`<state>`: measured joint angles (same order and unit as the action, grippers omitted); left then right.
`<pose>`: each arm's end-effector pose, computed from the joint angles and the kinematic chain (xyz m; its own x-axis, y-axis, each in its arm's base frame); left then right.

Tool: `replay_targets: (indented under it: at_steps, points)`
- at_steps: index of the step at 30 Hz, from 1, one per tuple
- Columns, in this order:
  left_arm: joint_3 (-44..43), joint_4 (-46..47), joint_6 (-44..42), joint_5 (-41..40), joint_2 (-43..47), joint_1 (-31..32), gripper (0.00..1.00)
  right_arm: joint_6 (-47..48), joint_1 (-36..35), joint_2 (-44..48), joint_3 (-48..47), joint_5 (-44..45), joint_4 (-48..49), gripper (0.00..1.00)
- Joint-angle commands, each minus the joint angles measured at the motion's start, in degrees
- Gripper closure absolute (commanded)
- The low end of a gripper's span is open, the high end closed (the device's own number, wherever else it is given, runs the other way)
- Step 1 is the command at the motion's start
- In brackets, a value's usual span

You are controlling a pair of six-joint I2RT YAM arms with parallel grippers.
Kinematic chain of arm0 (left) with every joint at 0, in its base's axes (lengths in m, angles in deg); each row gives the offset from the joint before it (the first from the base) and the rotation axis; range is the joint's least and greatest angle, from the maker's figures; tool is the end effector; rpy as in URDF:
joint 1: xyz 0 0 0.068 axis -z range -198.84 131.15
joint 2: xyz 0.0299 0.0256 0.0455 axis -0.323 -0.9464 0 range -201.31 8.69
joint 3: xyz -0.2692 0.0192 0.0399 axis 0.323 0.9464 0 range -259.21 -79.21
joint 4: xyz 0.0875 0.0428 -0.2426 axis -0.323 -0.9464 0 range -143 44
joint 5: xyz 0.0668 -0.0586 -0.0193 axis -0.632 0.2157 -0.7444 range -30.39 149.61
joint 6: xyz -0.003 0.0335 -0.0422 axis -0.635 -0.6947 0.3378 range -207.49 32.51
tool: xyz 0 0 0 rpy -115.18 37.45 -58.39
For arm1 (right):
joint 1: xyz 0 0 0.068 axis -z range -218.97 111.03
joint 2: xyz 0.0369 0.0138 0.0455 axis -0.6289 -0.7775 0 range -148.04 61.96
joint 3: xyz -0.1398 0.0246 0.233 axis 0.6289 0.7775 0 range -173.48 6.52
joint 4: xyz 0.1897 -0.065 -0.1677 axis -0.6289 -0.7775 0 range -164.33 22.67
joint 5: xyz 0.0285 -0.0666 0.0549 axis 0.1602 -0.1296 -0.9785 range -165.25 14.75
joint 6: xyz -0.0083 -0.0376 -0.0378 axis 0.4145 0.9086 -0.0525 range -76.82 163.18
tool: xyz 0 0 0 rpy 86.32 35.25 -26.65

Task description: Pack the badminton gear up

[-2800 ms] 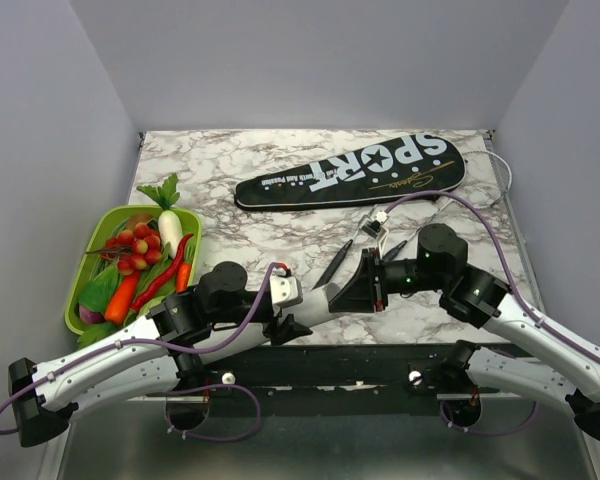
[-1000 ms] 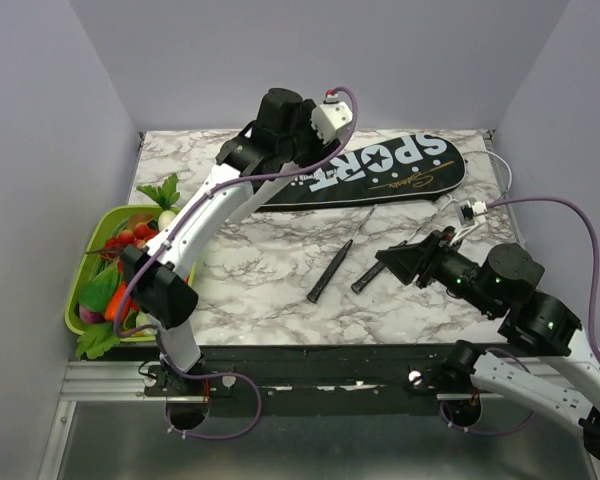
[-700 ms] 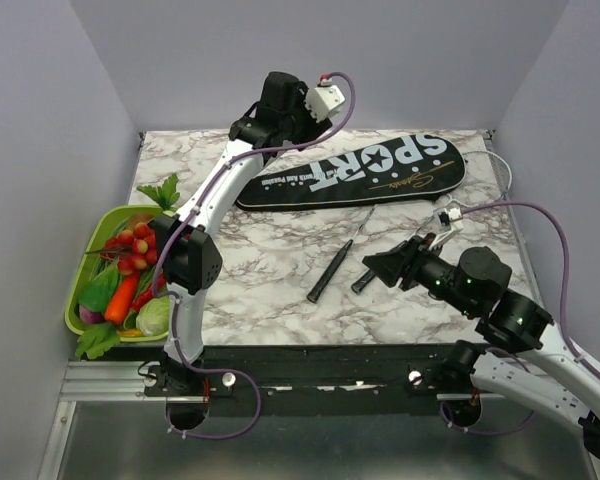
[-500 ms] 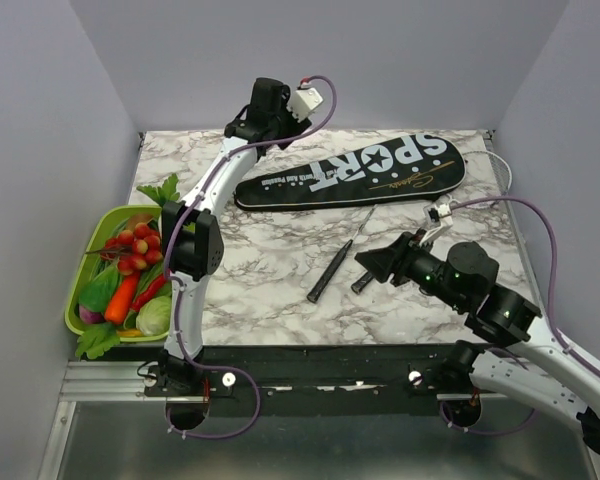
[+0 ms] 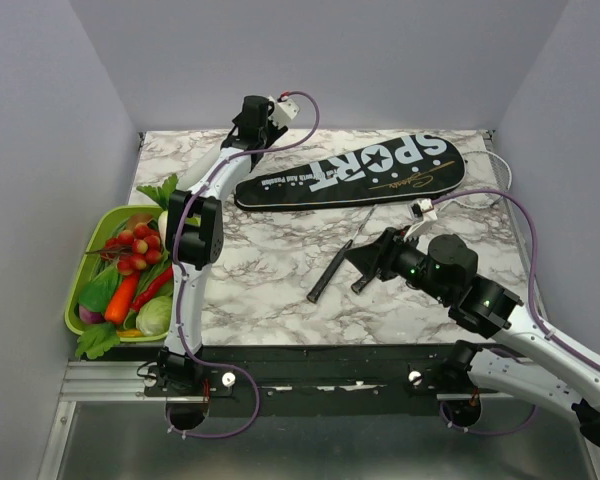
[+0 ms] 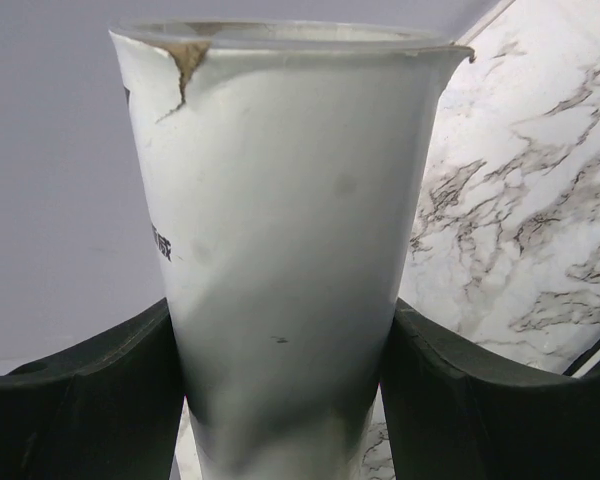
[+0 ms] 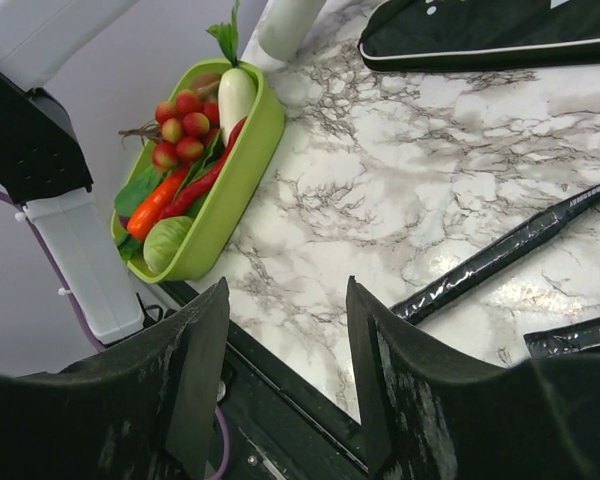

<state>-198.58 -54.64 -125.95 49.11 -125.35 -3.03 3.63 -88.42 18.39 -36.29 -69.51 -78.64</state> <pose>0.5366 -0.1452 0.2561 -0.2316 0.7012 -0.6743 0.3206 0.7094 0.6277 0.1206 0.1355 0.3293 -0.5458 0.3367 -0.7673 -0.4473 0.6572 0.6066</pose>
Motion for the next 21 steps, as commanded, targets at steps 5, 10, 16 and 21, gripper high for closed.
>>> replay_targets:
  at_steps: [5, 10, 16, 21]
  points:
    - [6.3, 4.8, 3.6, -0.5, -0.2, -1.0, 0.43, 0.0, -0.4, -0.2, 0.4, -0.9, 2.1, 0.39]
    - [11.2, 5.0, 5.3, 2.0, 1.1, -1.1, 0.01, -1.1, -0.3, 1.0, 1.5, -1.7, 2.1, 0.38]
    - [14.1, 5.3, 8.9, 5.4, 5.9, -1.0, 0.01, -1.5, -0.4, 1.1, 1.6, -1.7, 1.5, 0.36]
    - [15.8, 3.6, 11.6, 12.2, 11.9, -0.4, 0.01, -1.3, -0.4, 0.8, 0.6, -0.4, -0.1, 0.36]
